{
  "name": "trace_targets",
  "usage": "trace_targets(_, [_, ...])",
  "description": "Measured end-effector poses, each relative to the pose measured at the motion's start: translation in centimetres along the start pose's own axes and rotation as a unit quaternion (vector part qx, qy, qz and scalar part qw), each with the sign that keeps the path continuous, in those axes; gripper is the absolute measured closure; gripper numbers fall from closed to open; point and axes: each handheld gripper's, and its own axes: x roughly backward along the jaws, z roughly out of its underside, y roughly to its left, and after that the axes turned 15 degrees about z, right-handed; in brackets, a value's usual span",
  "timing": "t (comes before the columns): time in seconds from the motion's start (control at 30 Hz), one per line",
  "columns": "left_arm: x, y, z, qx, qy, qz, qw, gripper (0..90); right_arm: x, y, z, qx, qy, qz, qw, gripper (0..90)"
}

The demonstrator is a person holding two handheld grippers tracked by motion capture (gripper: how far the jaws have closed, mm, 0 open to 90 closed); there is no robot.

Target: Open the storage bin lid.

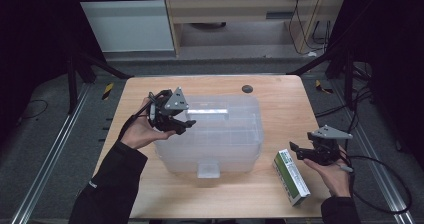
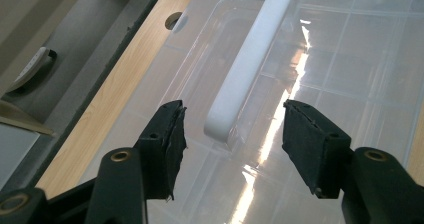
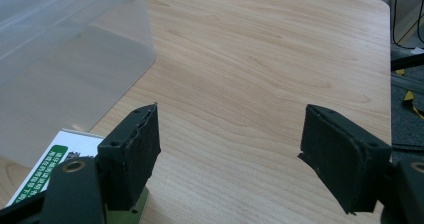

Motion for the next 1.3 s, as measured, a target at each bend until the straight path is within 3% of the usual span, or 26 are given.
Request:
trace_targets(0.9, [-1.8, 0.9, -1.8, -0.016, 0.033, -0.003, 0.9993, 50.3, -0.1, 0.3, -0.1, 0.01, 0.004, -0.01, 0.9999, 27.9])
trace_targets(1.3, [-2.4, 1.1, -2.1, -0.028, 0.055, 0.001, 0.9981, 62.2, -0.1, 0.4, -0.1, 0.014, 0.006, -0.013, 0.9998, 29.4])
